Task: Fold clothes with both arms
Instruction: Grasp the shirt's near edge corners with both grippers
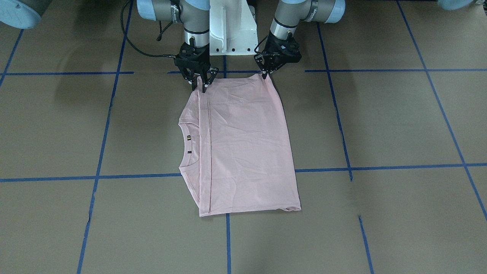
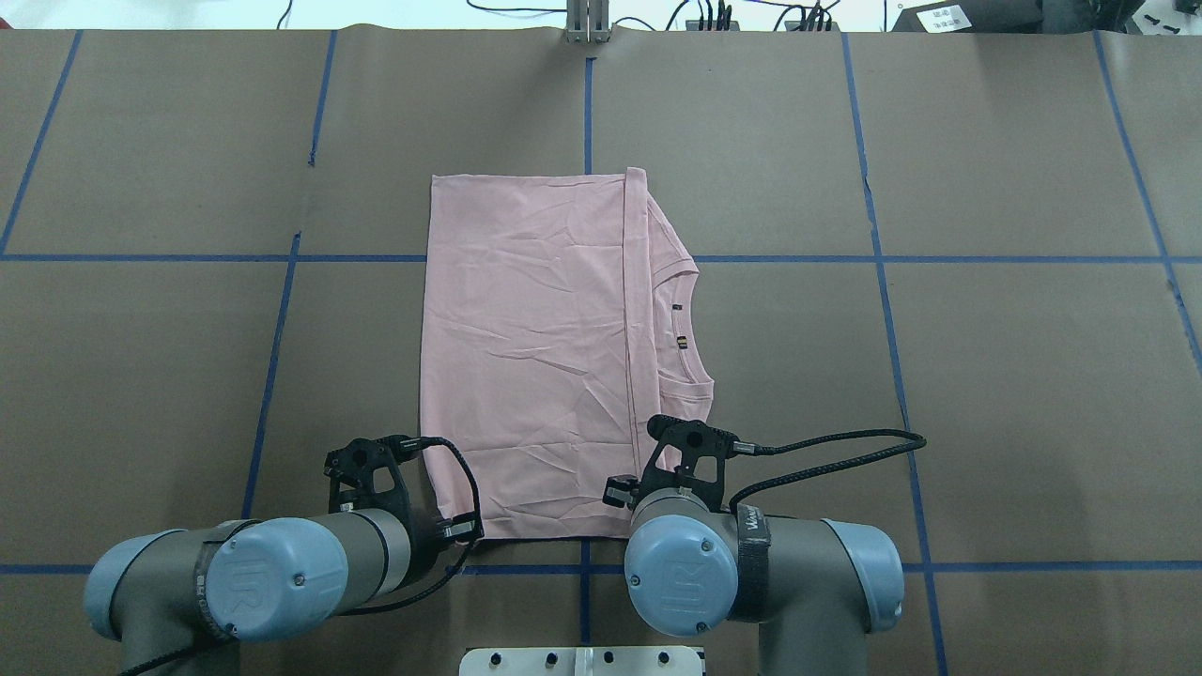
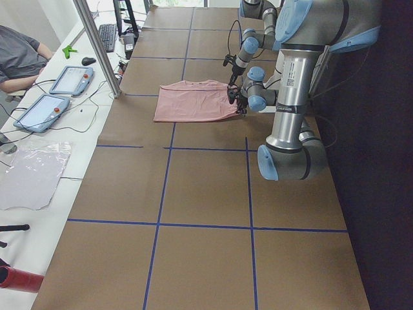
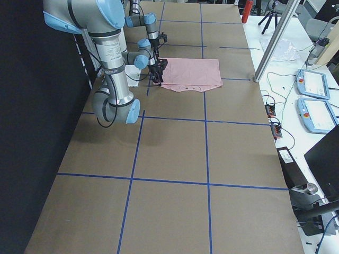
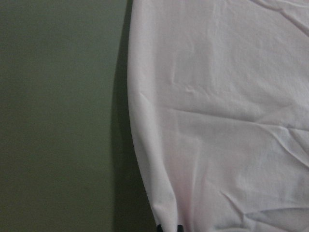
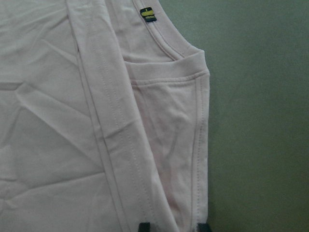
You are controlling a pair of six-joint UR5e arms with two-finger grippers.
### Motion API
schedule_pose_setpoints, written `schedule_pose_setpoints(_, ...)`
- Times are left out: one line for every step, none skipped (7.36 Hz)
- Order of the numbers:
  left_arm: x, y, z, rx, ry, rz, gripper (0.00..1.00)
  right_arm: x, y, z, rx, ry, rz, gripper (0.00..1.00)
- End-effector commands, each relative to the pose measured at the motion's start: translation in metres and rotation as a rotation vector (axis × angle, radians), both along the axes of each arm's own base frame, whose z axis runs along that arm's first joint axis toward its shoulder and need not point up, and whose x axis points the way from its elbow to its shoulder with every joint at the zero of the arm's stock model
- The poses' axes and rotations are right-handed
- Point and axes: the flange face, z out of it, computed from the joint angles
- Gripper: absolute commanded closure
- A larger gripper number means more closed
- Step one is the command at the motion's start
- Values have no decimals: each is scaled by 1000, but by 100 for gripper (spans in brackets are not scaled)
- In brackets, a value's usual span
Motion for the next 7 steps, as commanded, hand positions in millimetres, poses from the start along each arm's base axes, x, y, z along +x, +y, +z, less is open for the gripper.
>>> schedule_pose_setpoints(0, 0, -1, 1, 1, 1, 100, -1, 0, 1, 0, 2, 1, 80)
schedule_pose_setpoints(0, 0, -1, 0, 2, 0, 100, 0, -1, 1, 6, 4, 6, 100)
schedule_pose_setpoints(0, 0, -1, 1, 1, 1, 100, -1, 1, 6, 10, 14, -1, 100)
schedule_pose_setpoints(0, 0, 0, 0, 0, 0, 100, 0, 1, 3, 12, 10, -1, 100)
schedule_pose_setpoints(0, 0, -1, 1, 1, 1, 100, 1, 0, 2, 22, 13, 2, 100)
schedule_pose_setpoints(-2, 0, -4, 3, 9, 1, 100, 4, 0, -2, 26, 6, 2, 100)
schedule_pose_setpoints(-16, -1, -21, 23, 41, 7, 100, 19, -1, -12, 30, -22, 3, 100)
